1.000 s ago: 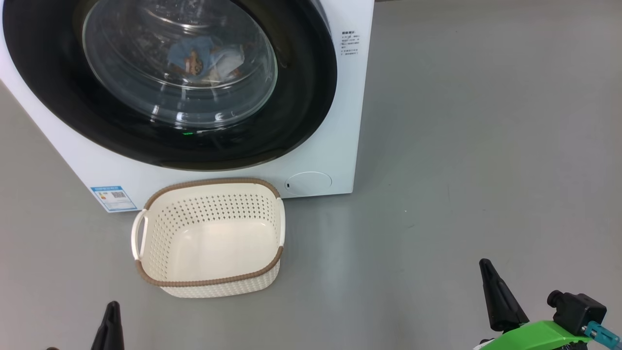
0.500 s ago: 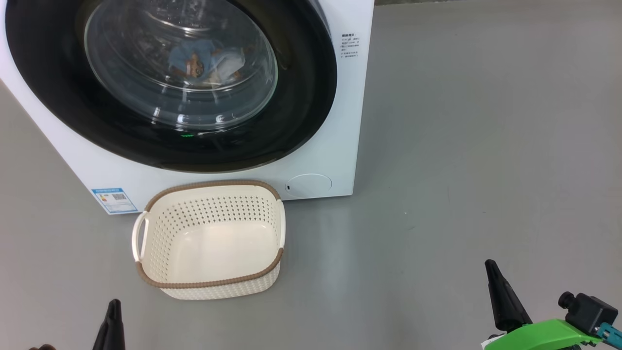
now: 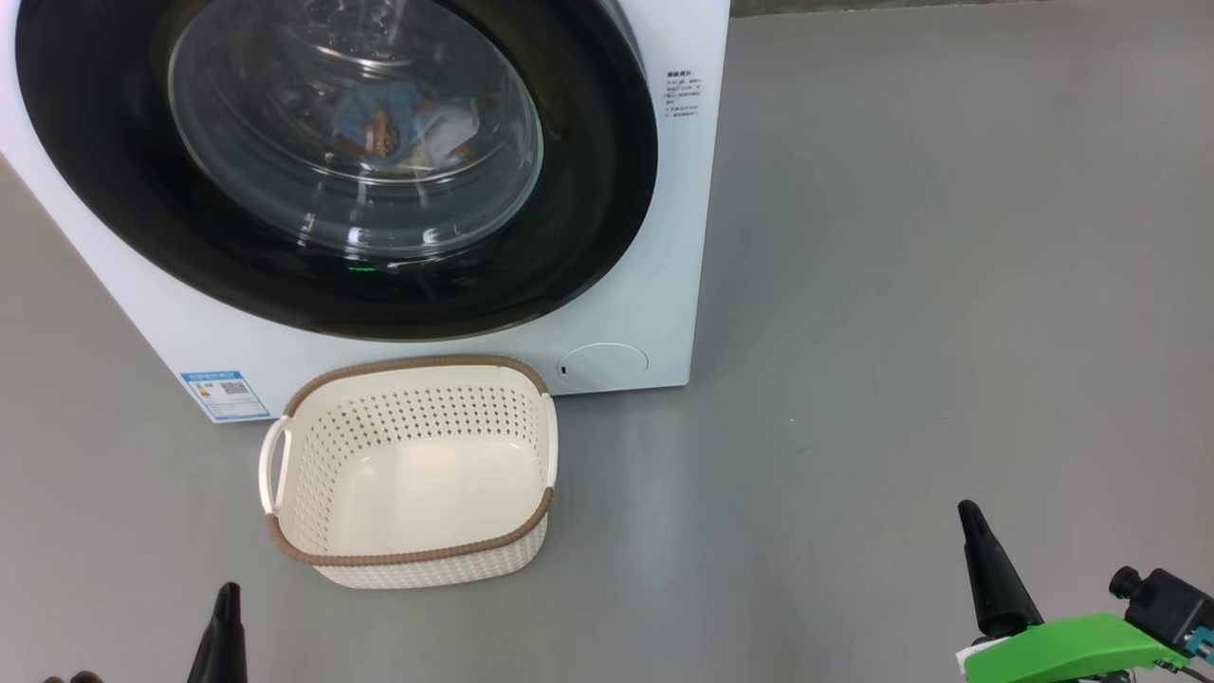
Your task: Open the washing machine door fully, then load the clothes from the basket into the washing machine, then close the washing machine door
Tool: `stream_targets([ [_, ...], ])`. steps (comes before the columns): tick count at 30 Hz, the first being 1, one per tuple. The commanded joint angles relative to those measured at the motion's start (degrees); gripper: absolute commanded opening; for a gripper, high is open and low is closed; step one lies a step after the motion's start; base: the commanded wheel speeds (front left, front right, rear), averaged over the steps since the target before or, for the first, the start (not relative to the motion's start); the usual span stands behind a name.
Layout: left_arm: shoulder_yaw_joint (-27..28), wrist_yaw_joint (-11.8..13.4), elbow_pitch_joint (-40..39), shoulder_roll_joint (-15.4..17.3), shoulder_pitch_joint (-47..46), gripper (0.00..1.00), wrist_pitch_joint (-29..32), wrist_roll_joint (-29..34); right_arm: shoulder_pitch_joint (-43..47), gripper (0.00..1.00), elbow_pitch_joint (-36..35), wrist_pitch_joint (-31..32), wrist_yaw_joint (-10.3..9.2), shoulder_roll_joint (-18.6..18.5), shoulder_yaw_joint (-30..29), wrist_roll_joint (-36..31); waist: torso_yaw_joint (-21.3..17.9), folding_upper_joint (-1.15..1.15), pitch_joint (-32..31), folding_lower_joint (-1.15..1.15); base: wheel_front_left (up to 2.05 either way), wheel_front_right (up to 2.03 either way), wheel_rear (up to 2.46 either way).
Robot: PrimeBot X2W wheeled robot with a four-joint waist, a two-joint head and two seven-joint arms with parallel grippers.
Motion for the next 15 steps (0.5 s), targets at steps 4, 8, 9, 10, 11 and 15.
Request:
stream_targets([
  [4,1.04,-0.10,-0.59,0.68,-3.43,0.00,1.04,-4.01,-2.45,0.00,-1.11,1.09,-0.16,-0.58,0.11,4.75,0.00,0.00,-0.16,0.00,0.00,0.00,0.00],
  [8,1.08,-0.10,-0.34,0.62,-3.75,0.00,1.53,-5.84,-2.57,0.00,-1.03,1.58,-0.17,-0.60,0.00,6.69,0.01,0.00,-0.24,0.00,0.00,0.00,0.00],
  [9,1.09,-0.10,-0.25,0.61,-3.86,0.00,1.70,-6.45,-2.61,0.00,-1.00,1.74,-0.17,-0.61,-0.04,7.33,0.01,0.00,-0.27,0.00,0.00,0.00,0.00],
  [10,1.11,-0.10,-0.17,0.59,-3.96,0.00,1.86,-7.06,-2.65,0.00,-0.98,1.90,-0.17,-0.62,-0.08,7.98,0.01,0.00,-0.30,0.00,0.00,0.00,0.00],
  [11,1.12,-0.10,-0.08,0.57,-4.07,0.00,2.02,-7.67,-2.69,0.00,-0.95,2.06,-0.18,-0.63,-0.12,8.62,0.01,0.00,-0.33,0.00,0.00,0.00,0.00],
  [15,1.18,-0.10,0.26,0.48,-4.50,0.00,2.68,-10.08,-2.86,0.00,-0.84,2.71,-0.19,-0.65,-0.28,11.17,0.01,0.00,-0.45,0.00,0.00,0.00,0.00],
])
